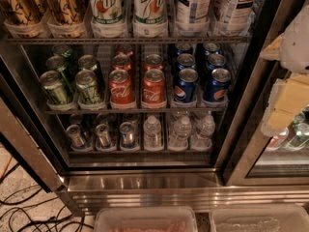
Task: Pick blue plastic bottle from top shelf of fridge
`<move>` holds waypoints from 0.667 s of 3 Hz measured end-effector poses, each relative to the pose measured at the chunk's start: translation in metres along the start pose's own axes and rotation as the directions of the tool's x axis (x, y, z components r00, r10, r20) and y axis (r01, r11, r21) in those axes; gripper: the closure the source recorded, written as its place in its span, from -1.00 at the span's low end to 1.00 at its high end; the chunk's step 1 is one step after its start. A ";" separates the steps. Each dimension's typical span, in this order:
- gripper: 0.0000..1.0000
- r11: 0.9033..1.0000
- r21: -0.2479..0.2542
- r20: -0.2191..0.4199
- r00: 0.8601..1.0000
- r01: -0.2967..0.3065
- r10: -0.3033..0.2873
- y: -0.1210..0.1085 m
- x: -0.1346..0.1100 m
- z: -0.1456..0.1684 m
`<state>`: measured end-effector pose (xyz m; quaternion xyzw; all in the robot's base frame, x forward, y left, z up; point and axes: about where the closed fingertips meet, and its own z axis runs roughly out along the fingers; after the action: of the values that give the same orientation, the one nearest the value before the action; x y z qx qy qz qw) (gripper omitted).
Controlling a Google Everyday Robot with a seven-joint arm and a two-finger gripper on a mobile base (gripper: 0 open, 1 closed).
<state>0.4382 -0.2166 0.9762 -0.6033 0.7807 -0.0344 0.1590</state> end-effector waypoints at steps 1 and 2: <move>-1.00 1.000 0.002 0.003 1.000 0.000 0.000 0.000 -0.001 0.000; -1.00 1.000 -0.005 0.054 0.998 -0.020 0.020 0.002 -0.033 0.012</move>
Offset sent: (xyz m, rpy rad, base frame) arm 0.0220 0.0877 -0.0172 0.1494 0.0026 -0.0144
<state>0.4466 -0.1827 0.9715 -0.5967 0.7821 -0.0148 0.1790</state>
